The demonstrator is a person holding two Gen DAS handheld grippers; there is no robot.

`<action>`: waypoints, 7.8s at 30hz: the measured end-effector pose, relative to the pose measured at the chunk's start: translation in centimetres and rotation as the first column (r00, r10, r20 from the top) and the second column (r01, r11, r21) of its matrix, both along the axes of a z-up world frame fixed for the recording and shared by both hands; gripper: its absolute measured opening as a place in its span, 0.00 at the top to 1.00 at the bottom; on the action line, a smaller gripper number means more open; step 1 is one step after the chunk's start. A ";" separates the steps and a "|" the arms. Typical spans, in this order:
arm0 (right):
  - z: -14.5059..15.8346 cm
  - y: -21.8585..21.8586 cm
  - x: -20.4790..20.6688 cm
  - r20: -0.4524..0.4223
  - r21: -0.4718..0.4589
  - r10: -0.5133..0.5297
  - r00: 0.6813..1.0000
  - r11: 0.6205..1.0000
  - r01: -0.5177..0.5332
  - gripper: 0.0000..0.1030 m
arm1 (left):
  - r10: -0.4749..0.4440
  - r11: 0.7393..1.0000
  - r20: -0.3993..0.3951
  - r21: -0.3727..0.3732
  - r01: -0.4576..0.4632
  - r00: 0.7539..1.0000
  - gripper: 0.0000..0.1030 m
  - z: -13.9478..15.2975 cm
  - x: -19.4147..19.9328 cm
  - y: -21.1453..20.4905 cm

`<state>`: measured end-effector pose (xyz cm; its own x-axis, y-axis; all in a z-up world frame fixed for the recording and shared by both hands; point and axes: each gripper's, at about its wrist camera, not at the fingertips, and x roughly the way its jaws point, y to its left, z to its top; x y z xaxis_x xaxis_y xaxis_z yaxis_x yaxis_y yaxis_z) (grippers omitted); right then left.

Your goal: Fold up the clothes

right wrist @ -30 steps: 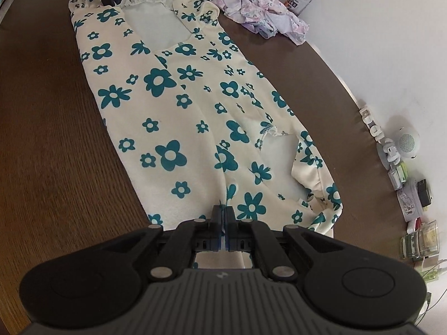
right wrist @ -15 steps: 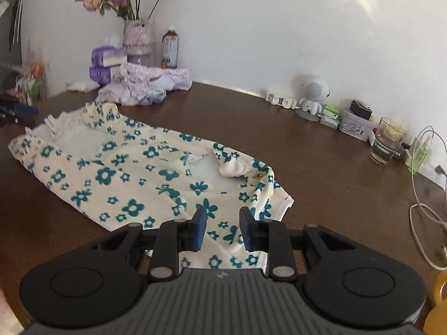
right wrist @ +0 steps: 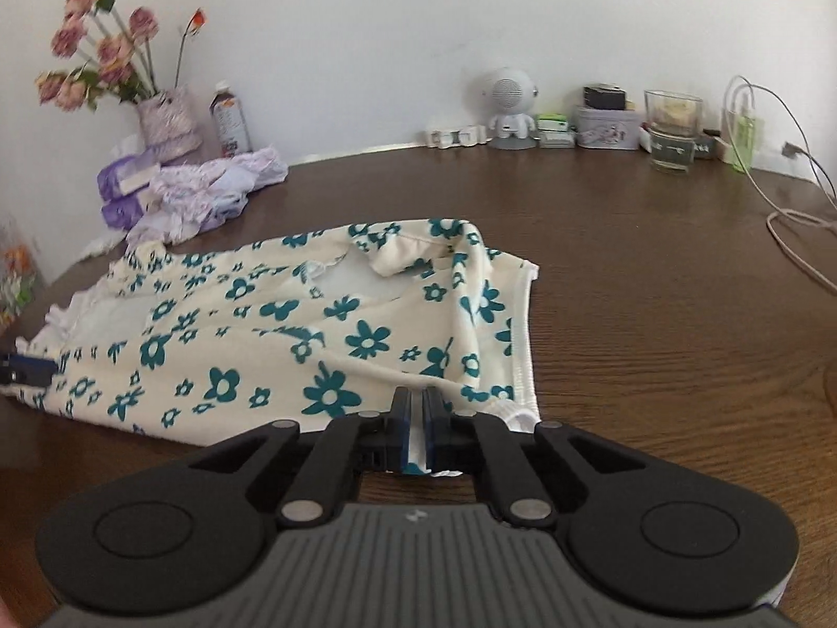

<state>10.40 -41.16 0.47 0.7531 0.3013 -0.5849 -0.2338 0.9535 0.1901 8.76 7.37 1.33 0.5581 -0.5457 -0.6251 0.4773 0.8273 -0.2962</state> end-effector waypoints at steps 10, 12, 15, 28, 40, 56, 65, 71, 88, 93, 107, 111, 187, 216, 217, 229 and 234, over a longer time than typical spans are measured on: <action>-1.4 -0.8 0.8 -0.050 0.012 -0.103 0.993 0.994 0.104 0.96 | 0.053 0.998 0.035 0.038 -0.055 0.998 0.58 0.0 0.2 1.5; -1.3 -0.1 0.6 -0.035 -0.036 -0.107 0.994 0.994 0.106 0.96 | 0.048 0.998 0.040 0.027 -0.049 0.998 0.58 -0.2 0.3 1.7; -1.2 1.0 0.4 -0.011 -0.103 -0.113 0.993 0.988 0.112 0.96 | 0.042 0.999 0.045 0.012 -0.043 0.998 0.58 -0.3 0.4 1.9; 1.9 9.4 -2.2 0.112 -0.157 0.061 0.992 0.987 -0.043 0.81 | 0.188 0.982 0.083 -0.041 -0.185 0.979 0.29 2.8 -4.0 9.1; -1.0 13.7 -0.4 0.026 -0.199 0.020 0.999 0.980 -0.014 0.77 | 0.149 0.989 0.076 0.012 -0.150 0.986 0.88 0.7 -1.7 10.1; -1.6 13.3 -0.7 0.032 -0.171 -0.011 0.999 0.985 0.016 0.73 | 0.121 0.982 -0.019 -0.143 -0.122 0.992 0.46 0.5 -0.6 11.0; -1.6 13.6 -1.1 0.052 -0.195 -0.011 0.999 0.981 0.021 0.72 | 0.076 0.997 0.075 -0.004 -0.076 0.994 0.96 0.9 -0.4 8.2; -1.6 13.6 -1.2 0.059 -0.201 -0.015 0.998 0.979 0.027 0.71 | 0.089 0.993 0.154 0.064 -0.100 0.984 0.96 1.7 -0.2 7.3; -1.7 13.5 -1.7 0.058 -0.194 -0.046 0.997 0.979 0.057 0.62 | 0.105 0.983 0.171 0.130 -0.128 0.980 0.91 1.1 1.2 6.5; -1.6 13.5 -1.9 0.066 -0.193 -0.035 0.997 0.980 0.047 0.61 | 0.098 0.995 0.166 -0.004 -0.099 0.981 0.32 2.6 -1.6 8.5; -1.4 16.8 -1.4 0.085 -0.300 0.051 0.995 0.954 -0.023 0.53 | -0.293 0.813 0.273 0.575 0.090 0.916 0.90 1.0 -3.5 1.8; -1.6 16.5 -1.5 0.082 -0.286 0.038 0.996 0.958 -0.013 0.51 | -0.342 0.757 0.330 0.651 0.050 0.880 0.89 0.8 -3.3 0.6; 1.0 34.4 -2.4 0.083 -0.225 0.561 0.824 0.816 -0.533 0.56 | 0.036 0.962 0.222 0.257 -0.094 0.974 0.47 1.2 -2.7 11.5; -0.8 17.7 0.5 0.033 -0.138 0.062 0.998 0.989 -0.057 0.72 | 0.040 0.994 0.057 -0.102 -0.034 0.998 0.75 -1.7 1.6 2.6; -1.0 16.4 0.8 0.025 -0.146 0.018 1.000 0.989 -0.014 0.73 | 0.043 0.994 0.057 -0.102 -0.037 0.997 0.75 -1.8 1.5 2.6; -1.1 8.6 0.8 0.090 -0.200 -0.186 0.978 0.959 0.201 0.89 | 0.097 0.992 0.060 -0.083 -0.092 0.993 0.79 -1.8 1.1 2.2; -1.9 7.1 1.2 0.061 -0.198 -0.191 0.980 0.960 0.199 0.84 | 0.122 0.989 0.059 -0.086 -0.117 0.991 0.79 -1.8 0.9 2.1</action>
